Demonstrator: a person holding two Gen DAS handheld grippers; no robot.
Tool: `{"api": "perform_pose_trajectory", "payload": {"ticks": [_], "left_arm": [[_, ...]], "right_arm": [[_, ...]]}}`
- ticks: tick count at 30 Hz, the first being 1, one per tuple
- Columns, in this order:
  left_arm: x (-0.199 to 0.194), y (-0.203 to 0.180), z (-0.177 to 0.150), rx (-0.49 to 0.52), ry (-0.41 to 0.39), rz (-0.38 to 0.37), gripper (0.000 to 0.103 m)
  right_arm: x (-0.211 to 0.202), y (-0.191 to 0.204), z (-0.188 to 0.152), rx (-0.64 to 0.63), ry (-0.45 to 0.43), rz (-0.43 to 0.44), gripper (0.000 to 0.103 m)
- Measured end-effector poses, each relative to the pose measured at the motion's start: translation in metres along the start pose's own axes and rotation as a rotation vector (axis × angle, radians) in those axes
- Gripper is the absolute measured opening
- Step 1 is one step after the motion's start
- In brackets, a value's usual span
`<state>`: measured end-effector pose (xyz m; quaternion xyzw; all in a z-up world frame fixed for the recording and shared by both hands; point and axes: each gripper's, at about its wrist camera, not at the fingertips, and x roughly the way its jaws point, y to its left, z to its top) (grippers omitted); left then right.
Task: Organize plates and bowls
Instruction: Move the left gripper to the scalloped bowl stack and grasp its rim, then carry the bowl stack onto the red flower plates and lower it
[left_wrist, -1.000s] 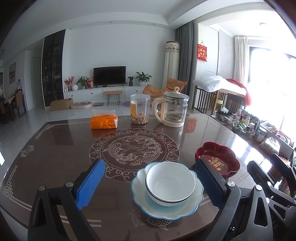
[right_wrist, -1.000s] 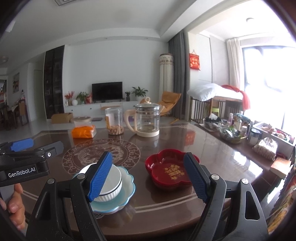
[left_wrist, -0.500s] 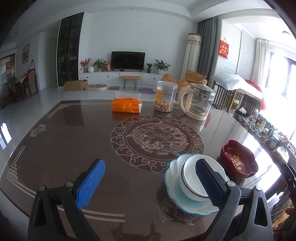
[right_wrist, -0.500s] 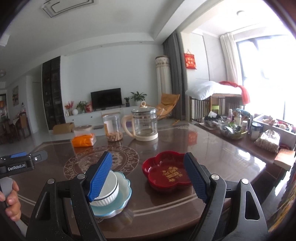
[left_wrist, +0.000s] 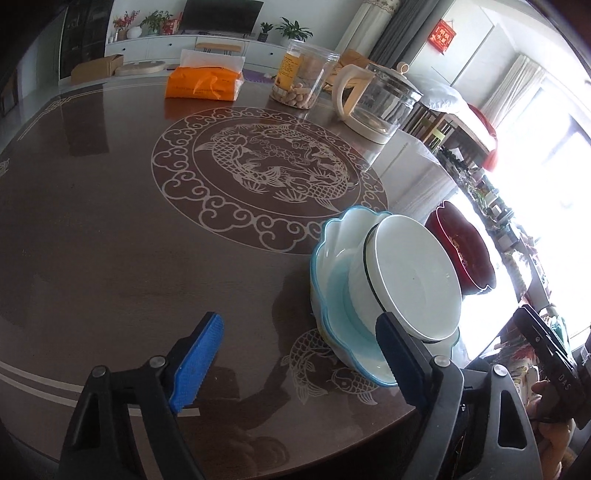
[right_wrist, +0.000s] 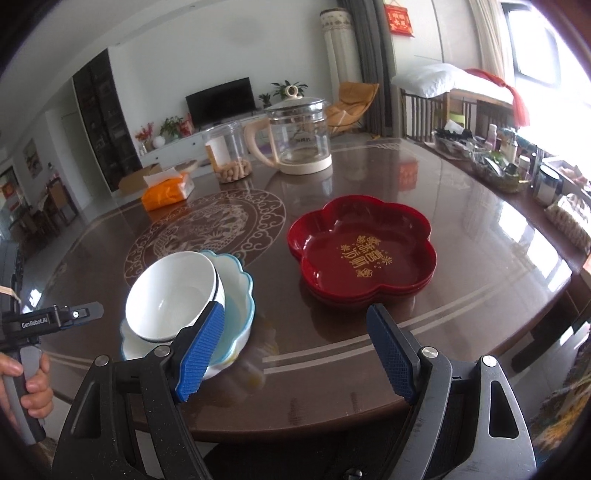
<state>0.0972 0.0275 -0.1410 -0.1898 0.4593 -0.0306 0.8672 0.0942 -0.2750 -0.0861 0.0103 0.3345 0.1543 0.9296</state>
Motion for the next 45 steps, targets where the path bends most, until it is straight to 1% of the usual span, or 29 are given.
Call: {"api": "perform_pose_trajectory", "payload": {"ticks": [3,6,9,10,11,13,15,17,18,19,20,21,22,23,24,25,29,32,36,39,43,45], "left_arm": [[0.000,-0.007,-0.003,0.028,-0.005,0.030,0.084],[0.002,-0.012,-0.004,0.052,-0.004,0.069,0.084],[0.008,-0.015,-0.004,0.065,0.013,0.079,0.076],[0.011,-0.015,-0.004,0.068,0.020,0.081,0.073],[0.014,-0.015,-0.004,0.070,0.024,0.083,0.071],[0.020,-0.016,-0.004,0.071,0.037,0.084,0.061],[0.025,-0.016,-0.004,0.070,0.048,0.070,0.054],[0.029,-0.017,-0.005,0.070,0.052,0.059,0.051],[0.031,-0.018,-0.004,0.074,0.053,0.056,0.048],[0.033,-0.019,-0.004,0.078,0.054,0.051,0.043],[0.035,-0.021,-0.003,0.082,0.056,0.046,0.041],[0.038,-0.022,-0.002,0.086,0.057,0.039,0.035],[0.040,-0.024,-0.002,0.089,0.057,0.030,0.028],[0.043,-0.026,-0.001,0.090,0.056,0.021,0.024],[0.044,-0.027,0.000,0.088,0.053,0.026,0.021],[0.046,-0.027,0.001,0.080,0.048,0.033,0.020],[0.047,-0.020,0.002,0.022,0.030,0.011,0.018],[0.047,-0.022,0.001,0.014,0.025,0.028,0.016],[0.047,-0.021,0.004,-0.019,0.039,0.033,0.016],[0.045,-0.024,0.006,-0.014,0.038,0.048,0.016],[0.041,-0.027,0.012,-0.008,0.031,0.045,0.016],[0.038,-0.030,0.014,0.006,0.018,0.049,0.016]], "right_arm": [[0.009,0.008,0.001,-0.050,0.036,0.019,0.081],[0.020,0.010,0.006,-0.058,0.075,0.039,0.081],[0.038,0.011,0.010,-0.052,0.140,0.071,0.079],[0.045,0.012,0.011,-0.051,0.168,0.088,0.071],[0.053,0.013,0.011,-0.055,0.198,0.104,0.056],[0.069,0.013,0.010,-0.055,0.255,0.130,0.038],[0.078,0.012,0.008,-0.039,0.284,0.150,0.037],[0.085,0.013,0.008,-0.048,0.300,0.150,0.035],[0.088,0.013,0.008,-0.051,0.304,0.149,0.034],[0.091,0.014,0.009,-0.053,0.311,0.149,0.031],[0.095,0.016,0.011,-0.053,0.317,0.154,0.027],[0.098,0.016,0.011,-0.052,0.322,0.159,0.025],[0.101,0.018,0.012,-0.056,0.327,0.162,0.021],[0.104,0.020,0.013,-0.062,0.332,0.163,0.017],[0.106,0.021,0.014,-0.066,0.335,0.165,0.015],[0.110,0.023,0.014,-0.067,0.341,0.168,0.013],[0.118,0.017,0.014,-0.021,0.361,0.196,0.012],[0.119,0.018,0.015,-0.011,0.369,0.198,0.012],[0.121,0.013,0.017,0.038,0.390,0.227,0.012],[0.118,0.014,0.015,0.041,0.392,0.233,0.012],[0.112,0.012,0.020,0.072,0.390,0.249,0.013],[0.108,0.014,0.023,0.053,0.371,0.242,0.013]]}}
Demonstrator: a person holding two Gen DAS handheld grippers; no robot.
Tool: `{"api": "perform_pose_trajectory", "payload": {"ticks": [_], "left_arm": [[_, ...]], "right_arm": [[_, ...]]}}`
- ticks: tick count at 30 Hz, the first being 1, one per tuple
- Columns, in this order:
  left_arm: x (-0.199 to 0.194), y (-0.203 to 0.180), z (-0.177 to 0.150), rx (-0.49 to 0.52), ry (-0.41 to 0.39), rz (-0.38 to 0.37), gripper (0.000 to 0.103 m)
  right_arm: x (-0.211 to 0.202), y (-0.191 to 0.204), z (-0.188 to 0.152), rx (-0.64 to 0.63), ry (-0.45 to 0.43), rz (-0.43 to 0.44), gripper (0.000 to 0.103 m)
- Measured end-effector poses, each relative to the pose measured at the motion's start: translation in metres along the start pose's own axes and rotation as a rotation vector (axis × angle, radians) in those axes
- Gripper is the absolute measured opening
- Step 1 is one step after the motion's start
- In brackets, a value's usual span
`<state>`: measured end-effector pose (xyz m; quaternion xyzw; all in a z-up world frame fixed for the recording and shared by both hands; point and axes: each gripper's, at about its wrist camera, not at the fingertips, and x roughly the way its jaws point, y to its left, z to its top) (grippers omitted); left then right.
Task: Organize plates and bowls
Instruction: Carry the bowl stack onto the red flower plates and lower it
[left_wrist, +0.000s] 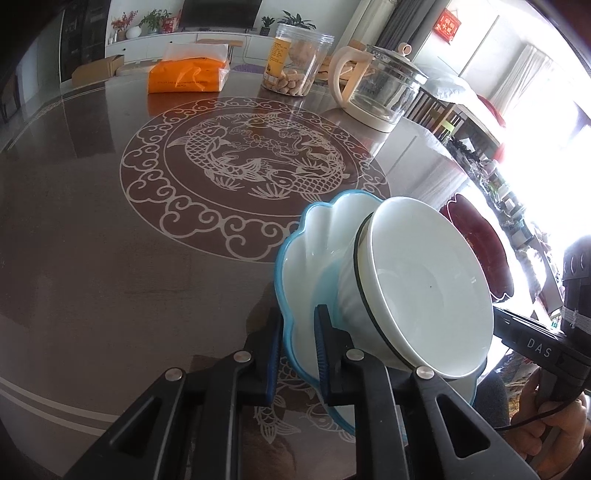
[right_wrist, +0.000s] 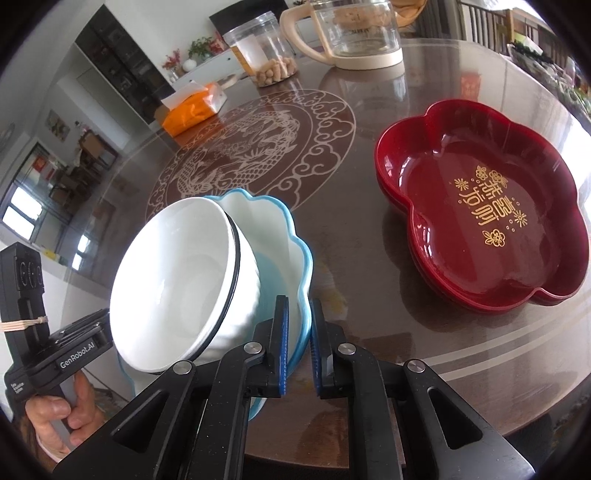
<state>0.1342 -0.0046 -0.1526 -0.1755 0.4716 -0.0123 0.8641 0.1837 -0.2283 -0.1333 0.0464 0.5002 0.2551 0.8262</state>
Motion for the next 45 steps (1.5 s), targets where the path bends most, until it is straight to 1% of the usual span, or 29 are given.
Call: {"api": "perform_pose_trajectory", "payload": {"ticks": [4,7,13,17,20,25,30,35,39,41,42,45], "left_arm": [[-0.009,-0.005,0.005,-0.001,-0.019,-0.009,0.016],[-0.017,-0.013,0.013,0.016,-0.044,-0.014,0.016],[-0.022,-0.048,0.041,0.076,-0.081,-0.036,0.016],[-0.014,-0.083,0.062,0.130,-0.097,-0.070,0.016],[0.000,-0.113,0.075,0.170,-0.099,-0.099,0.016],[0.029,-0.156,0.093,0.220,-0.076,-0.149,0.016],[0.061,-0.187,0.097,0.268,-0.047,-0.165,0.016],[0.085,-0.195,0.091,0.280,-0.010,-0.150,0.016],[0.096,-0.192,0.084,0.294,0.015,-0.129,0.016],[0.094,-0.195,0.080,0.324,-0.010,-0.114,0.016],[0.094,-0.195,0.080,0.327,-0.011,-0.111,0.016],[0.094,-0.195,0.080,0.333,-0.015,-0.113,0.017]], "right_arm": [[-0.011,0.003,0.004,-0.009,-0.030,-0.002,0.013],[-0.023,0.004,0.007,-0.008,-0.051,0.001,0.013],[-0.051,-0.006,0.021,0.008,-0.115,-0.014,0.013],[-0.072,-0.025,0.034,0.036,-0.160,-0.047,0.013],[-0.088,-0.044,0.044,0.055,-0.197,-0.090,0.013],[-0.106,-0.083,0.057,0.098,-0.238,-0.162,0.013],[-0.109,-0.122,0.060,0.164,-0.252,-0.206,0.013],[-0.099,-0.150,0.053,0.231,-0.251,-0.216,0.013],[-0.084,-0.161,0.044,0.257,-0.229,-0.206,0.013],[-0.079,-0.165,0.038,0.275,-0.222,-0.194,0.013],[-0.080,-0.164,0.036,0.272,-0.237,-0.190,0.013],[-0.079,-0.164,0.034,0.274,-0.245,-0.188,0.013]]}}
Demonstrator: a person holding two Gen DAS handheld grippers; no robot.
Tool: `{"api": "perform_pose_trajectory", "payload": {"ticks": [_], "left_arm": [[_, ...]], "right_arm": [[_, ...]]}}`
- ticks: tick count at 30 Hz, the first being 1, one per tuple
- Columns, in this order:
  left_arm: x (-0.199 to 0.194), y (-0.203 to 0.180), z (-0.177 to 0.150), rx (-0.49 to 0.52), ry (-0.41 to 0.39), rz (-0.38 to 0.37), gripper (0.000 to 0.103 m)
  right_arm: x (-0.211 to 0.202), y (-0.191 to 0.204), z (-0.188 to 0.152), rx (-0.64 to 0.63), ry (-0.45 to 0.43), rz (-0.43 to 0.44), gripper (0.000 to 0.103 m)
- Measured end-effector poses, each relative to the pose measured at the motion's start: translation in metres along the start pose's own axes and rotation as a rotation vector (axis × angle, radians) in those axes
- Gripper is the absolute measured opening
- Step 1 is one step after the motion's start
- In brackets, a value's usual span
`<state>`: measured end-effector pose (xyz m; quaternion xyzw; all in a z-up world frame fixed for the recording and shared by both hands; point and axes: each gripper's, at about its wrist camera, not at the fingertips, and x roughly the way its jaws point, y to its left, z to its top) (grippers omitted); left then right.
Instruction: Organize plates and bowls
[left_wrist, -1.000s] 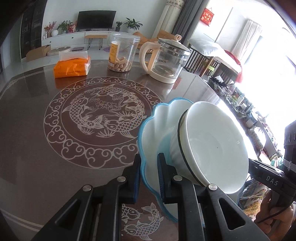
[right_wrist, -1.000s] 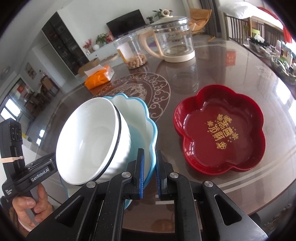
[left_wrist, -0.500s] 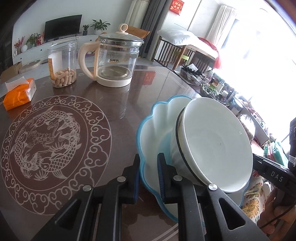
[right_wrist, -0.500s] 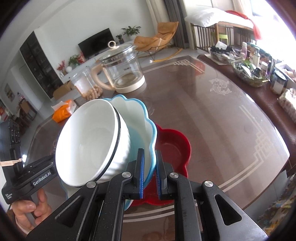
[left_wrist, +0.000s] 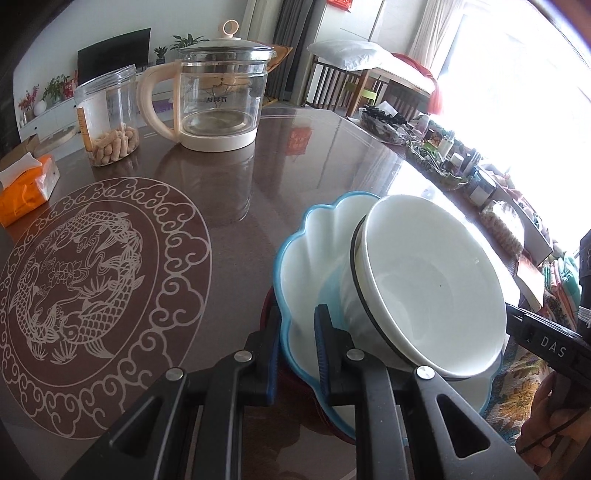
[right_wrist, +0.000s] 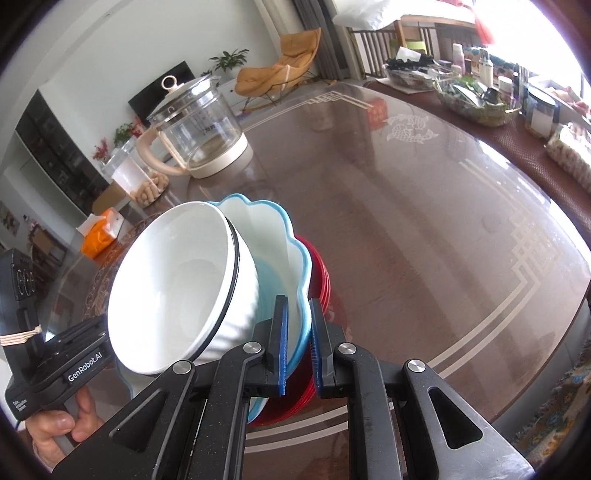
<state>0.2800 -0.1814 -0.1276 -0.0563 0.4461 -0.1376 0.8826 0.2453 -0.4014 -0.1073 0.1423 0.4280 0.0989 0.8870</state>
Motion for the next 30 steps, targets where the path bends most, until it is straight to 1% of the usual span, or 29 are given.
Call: {"api": "perform_pose_trajectory", "payload": {"ticks": [1,2,3,4,5,6,7,8,9,10,11,13,14,17,18,19,21,24,27,30], "left_arm": [[-0.001,-0.001,0.000,0.008,-0.005,0.006,0.017],[-0.003,-0.003,0.001,0.020,-0.014,0.017,0.017],[-0.006,-0.004,0.001,0.030,-0.029,0.034,0.017],[-0.010,-0.005,0.003,0.033,-0.042,0.045,0.019],[-0.014,-0.005,0.005,0.031,-0.052,0.045,0.020],[-0.018,-0.004,0.007,0.028,-0.064,0.049,0.025],[-0.023,-0.002,0.010,0.023,-0.080,0.062,0.037],[-0.029,0.000,0.012,0.014,-0.100,0.074,0.046],[-0.036,0.003,0.013,0.003,-0.123,0.090,0.064],[-0.044,0.005,0.013,-0.010,-0.149,0.113,0.077],[-0.052,0.006,0.013,-0.018,-0.174,0.138,0.081],[-0.067,0.005,0.012,0.002,-0.198,0.184,0.083],[-0.074,0.001,0.011,0.025,-0.200,0.207,0.084],[-0.098,-0.012,0.001,0.081,-0.219,0.287,0.095],[-0.108,-0.017,-0.006,0.087,-0.229,0.313,0.100],[-0.118,-0.022,-0.014,0.094,-0.240,0.331,0.101],[-0.132,-0.030,-0.028,0.100,-0.239,0.344,0.102],[-0.149,-0.037,-0.050,0.101,-0.178,0.349,0.102],[-0.164,-0.042,-0.073,0.099,-0.137,0.357,0.102],[-0.179,-0.049,-0.092,0.096,-0.102,0.331,0.102]], "right_arm": [[0.001,-0.001,0.000,-0.003,0.000,0.002,0.013],[0.002,-0.001,0.000,-0.004,0.002,0.010,0.016],[0.001,-0.002,0.000,-0.003,-0.009,0.017,0.017],[-0.001,-0.003,0.000,-0.002,-0.025,0.014,0.019],[-0.003,-0.004,0.002,0.001,-0.035,0.011,0.029],[-0.005,-0.005,0.004,0.009,-0.044,0.005,0.038],[-0.007,-0.007,0.006,0.020,-0.055,-0.004,0.046],[-0.010,-0.009,0.008,0.028,-0.063,0.002,0.051],[-0.013,-0.010,0.009,0.034,-0.069,0.008,0.053],[-0.016,-0.010,0.010,0.036,-0.076,0.006,0.056],[-0.021,-0.010,0.011,0.036,-0.084,0.003,0.057],[-0.032,-0.009,0.011,0.038,-0.102,-0.004,0.058],[-0.039,-0.008,0.009,0.040,-0.110,-0.016,0.062],[-0.066,0.002,0.000,0.030,-0.142,-0.061,0.067],[-0.077,0.008,-0.005,0.021,-0.152,-0.083,0.067],[-0.088,0.014,-0.012,0.013,-0.162,-0.101,0.068],[-0.110,0.026,-0.029,0.003,-0.176,-0.125,0.071],[-0.140,0.044,-0.062,-0.014,-0.182,-0.144,0.072],[-0.159,0.057,-0.092,-0.011,-0.178,-0.176,0.074],[-0.169,0.065,-0.114,-0.027,-0.146,-0.175,0.074]]}}
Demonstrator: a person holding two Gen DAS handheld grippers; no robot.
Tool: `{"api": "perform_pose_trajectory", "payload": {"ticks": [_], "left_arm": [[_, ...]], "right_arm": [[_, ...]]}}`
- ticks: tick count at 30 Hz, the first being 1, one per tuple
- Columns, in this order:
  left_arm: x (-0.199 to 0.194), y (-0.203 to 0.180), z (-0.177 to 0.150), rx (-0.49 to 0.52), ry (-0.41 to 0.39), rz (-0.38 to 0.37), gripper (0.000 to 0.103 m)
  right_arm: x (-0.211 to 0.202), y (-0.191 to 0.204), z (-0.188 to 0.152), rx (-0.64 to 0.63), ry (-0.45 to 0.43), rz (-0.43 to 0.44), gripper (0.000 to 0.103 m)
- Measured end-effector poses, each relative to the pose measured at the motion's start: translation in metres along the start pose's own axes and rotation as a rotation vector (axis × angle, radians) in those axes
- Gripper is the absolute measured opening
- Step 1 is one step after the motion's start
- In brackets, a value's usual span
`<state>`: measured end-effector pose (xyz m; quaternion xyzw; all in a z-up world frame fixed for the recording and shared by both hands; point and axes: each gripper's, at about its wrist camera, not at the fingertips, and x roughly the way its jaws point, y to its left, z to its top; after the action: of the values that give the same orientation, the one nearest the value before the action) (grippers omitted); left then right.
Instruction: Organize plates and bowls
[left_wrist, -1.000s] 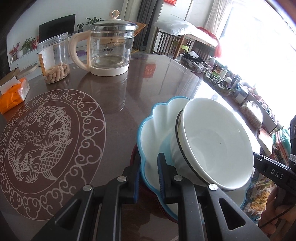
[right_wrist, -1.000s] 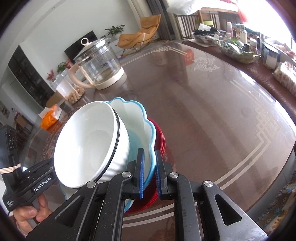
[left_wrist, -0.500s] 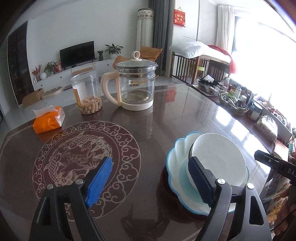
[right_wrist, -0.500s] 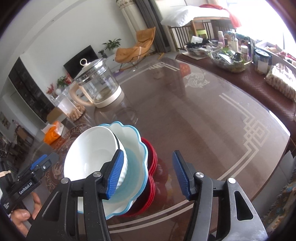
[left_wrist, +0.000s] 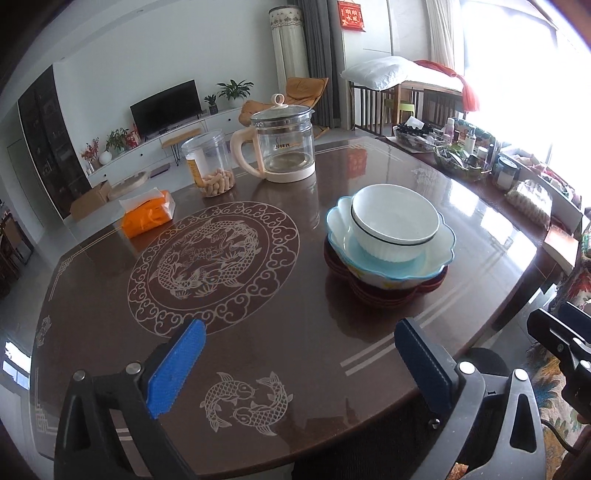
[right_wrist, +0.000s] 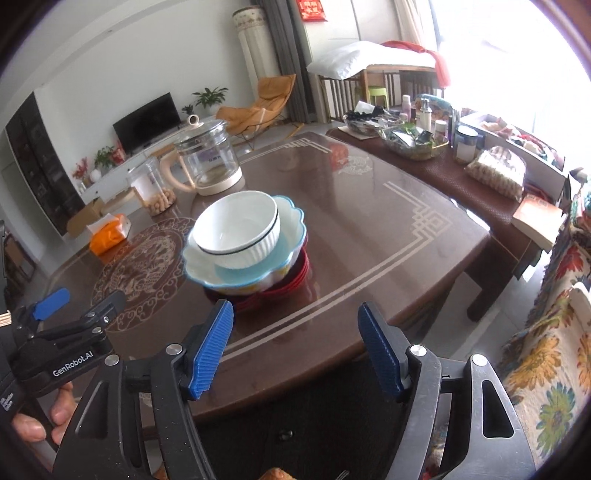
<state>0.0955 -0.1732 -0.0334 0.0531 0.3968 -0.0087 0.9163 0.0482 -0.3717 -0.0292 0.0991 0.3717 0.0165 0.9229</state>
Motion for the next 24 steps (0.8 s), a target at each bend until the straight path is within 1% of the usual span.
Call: {"api": "perform_pose_trajectory", "payload": {"ticks": [4,11,17,24], "left_arm": [[-0.020,-0.006,-0.014,0.002,0.032,-0.013,0.102],[-0.051,-0.008,-0.021,-0.009,-0.009,0.018,0.102],[-0.049,-0.002,-0.024,-0.043,0.025,0.008,0.102],[-0.053,-0.001,-0.024,-0.048,0.020,0.000,0.102]], "right_arm": [[-0.016,0.009,-0.013,-0.034,0.005,-0.022,0.074],[-0.036,0.027,-0.018,-0.118,-0.049,-0.075,0.074],[-0.043,0.034,-0.021,-0.143,-0.063,-0.103,0.074],[-0.044,0.042,-0.019,-0.162,-0.045,-0.105,0.074]]}}
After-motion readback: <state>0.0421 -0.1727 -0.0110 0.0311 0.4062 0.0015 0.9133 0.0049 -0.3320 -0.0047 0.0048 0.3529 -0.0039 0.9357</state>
